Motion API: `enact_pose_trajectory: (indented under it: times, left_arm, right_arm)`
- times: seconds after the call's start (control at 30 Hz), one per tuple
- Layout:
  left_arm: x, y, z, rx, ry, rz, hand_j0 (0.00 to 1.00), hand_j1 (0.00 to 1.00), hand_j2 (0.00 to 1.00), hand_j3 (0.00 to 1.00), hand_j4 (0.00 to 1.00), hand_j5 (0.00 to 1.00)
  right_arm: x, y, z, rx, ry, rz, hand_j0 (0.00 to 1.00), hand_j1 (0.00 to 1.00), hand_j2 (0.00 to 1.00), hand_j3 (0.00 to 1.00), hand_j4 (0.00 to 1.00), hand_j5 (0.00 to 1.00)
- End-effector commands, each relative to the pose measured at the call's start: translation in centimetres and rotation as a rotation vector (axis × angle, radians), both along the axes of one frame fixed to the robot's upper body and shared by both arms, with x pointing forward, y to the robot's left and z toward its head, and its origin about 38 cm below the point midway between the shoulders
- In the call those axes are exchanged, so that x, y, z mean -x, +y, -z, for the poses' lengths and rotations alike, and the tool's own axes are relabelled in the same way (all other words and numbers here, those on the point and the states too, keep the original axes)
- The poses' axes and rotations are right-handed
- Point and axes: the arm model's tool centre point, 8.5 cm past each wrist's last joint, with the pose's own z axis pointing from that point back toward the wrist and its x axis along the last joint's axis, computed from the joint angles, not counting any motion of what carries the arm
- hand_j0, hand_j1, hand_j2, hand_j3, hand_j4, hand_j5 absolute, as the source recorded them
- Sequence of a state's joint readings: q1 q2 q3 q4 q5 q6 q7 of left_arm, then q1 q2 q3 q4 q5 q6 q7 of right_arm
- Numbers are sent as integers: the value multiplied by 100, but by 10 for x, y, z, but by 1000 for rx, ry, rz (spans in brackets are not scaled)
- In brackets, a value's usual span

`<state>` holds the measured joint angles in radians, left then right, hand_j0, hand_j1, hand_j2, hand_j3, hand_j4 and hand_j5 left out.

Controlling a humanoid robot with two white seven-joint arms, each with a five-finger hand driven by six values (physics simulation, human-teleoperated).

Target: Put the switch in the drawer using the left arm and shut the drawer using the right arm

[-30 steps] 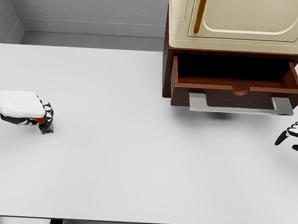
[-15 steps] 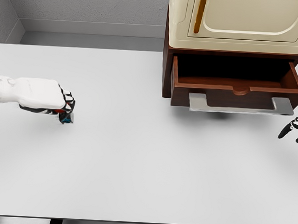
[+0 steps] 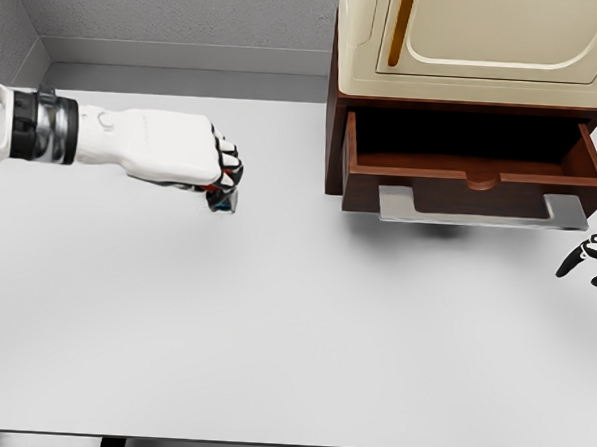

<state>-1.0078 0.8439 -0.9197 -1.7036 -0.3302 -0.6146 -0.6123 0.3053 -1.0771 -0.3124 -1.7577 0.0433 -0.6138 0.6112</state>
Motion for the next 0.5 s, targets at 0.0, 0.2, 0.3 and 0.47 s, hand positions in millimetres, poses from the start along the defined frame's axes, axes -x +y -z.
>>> enact_pose_trajectory:
  times: [0.0,0.2,0.3,0.47]
  left_arm:
    - [1,-16,-1,35,8,33,35,35,35,35,35,35]
    - [-1,-33,-24,75,-27,74,35,35,35,35,35,35]
    - [1,-48,-45,123,-40,119,35,35,35,35,35,35]
    - [4,-80,-58,161,-62,191,35,35,35,35,35,35]
  right_arm:
    - [0,0,0,-6,2,1,57,57,57,57,57,57]
    - [0,0,0,-6,3,1,57,57,57,57,57,57]
    - [0,1,1,-6,5,0,57,57,57,57,57,57]
    - [0,0,0,-5,5,0,57,57,57,57,57,57]
